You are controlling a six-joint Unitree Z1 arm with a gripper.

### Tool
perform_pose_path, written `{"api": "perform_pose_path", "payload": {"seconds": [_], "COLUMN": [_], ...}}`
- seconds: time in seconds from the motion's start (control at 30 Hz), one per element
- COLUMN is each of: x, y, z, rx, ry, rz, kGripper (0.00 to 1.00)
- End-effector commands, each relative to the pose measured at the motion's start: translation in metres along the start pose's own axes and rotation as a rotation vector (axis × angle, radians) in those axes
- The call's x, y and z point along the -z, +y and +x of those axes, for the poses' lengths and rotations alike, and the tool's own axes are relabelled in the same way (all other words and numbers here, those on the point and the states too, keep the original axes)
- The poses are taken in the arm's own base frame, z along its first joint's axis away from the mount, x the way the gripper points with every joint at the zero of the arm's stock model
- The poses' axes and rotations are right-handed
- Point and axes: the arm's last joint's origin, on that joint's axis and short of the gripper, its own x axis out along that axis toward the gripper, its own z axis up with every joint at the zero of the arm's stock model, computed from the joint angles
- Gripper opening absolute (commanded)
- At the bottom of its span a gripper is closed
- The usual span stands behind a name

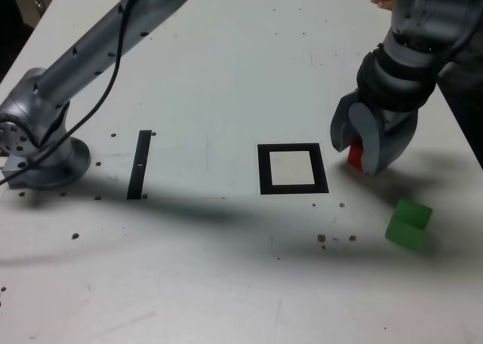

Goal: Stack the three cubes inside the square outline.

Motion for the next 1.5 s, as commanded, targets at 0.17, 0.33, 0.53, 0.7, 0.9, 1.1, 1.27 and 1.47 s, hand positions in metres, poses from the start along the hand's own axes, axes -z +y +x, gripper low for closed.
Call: {"api": "perform_pose_path", "payload": {"seconds": [0.17,0.33,0.53,0.7,0.9,1.1,1.27,1.47], "x": [0.001,0.008,0.027,0.048,0.072,0.083,0.085,0.085], "y": [-0.001,-0.004,-0.015,-0.030,-0.050,-0.063,-0.066,-0.069], "z": [-0.004,-0.014,-0.035,-0.049,-0.055,-0.046,-0.037,-0.026], "rx": [-0.003,-0.010,-0.009,-0.002,0.031,0.088,0.137,0.172], "ry": [-0.002,-0.009,-0.020,-0.017,-0.008,-0.020,-0.037,-0.033], "rz": [-0.010,-0.062,-0.236,-0.402,-0.588,-0.712,-0.754,-0.786], "kGripper": [0.29,0.29,0.29,0.29,0.29,0.29,0.29,0.29]}}
